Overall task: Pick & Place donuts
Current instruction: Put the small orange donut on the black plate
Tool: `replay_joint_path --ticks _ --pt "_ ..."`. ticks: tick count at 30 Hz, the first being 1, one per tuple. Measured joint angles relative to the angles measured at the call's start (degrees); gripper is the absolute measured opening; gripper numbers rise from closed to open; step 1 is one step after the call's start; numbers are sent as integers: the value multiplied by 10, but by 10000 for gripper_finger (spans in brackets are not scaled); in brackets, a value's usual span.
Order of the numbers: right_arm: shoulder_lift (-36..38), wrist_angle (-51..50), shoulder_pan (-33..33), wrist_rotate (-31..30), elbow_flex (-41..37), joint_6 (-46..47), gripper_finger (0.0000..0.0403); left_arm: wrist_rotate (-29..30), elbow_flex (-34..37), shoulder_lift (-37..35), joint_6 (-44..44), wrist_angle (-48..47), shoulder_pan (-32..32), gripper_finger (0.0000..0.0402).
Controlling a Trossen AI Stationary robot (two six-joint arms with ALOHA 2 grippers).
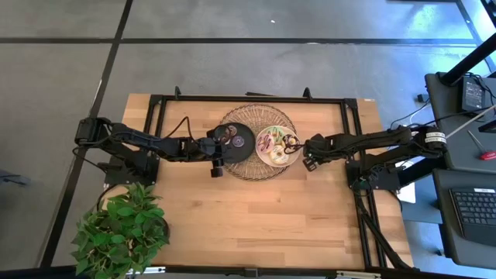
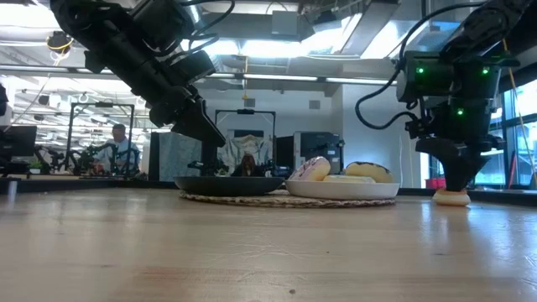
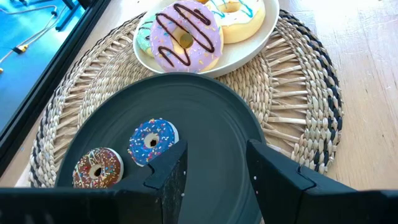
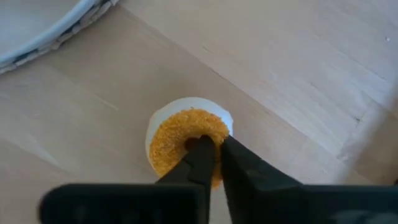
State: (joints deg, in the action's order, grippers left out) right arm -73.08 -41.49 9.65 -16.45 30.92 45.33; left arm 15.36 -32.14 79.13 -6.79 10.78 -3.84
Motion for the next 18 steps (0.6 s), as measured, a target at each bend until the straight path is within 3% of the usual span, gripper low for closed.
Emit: replay_joint_path --ticks 6,14,18 --pt "-1 -17 0 -2 20 -21 15 0 0 0 0 0 0 158" --pt "-1 -48 -12 -14 145 -66 7 0 0 0 6 12 0 161" --pt "-1 19 -35 -57 200 -122 13 0 0 0 86 80 0 158"
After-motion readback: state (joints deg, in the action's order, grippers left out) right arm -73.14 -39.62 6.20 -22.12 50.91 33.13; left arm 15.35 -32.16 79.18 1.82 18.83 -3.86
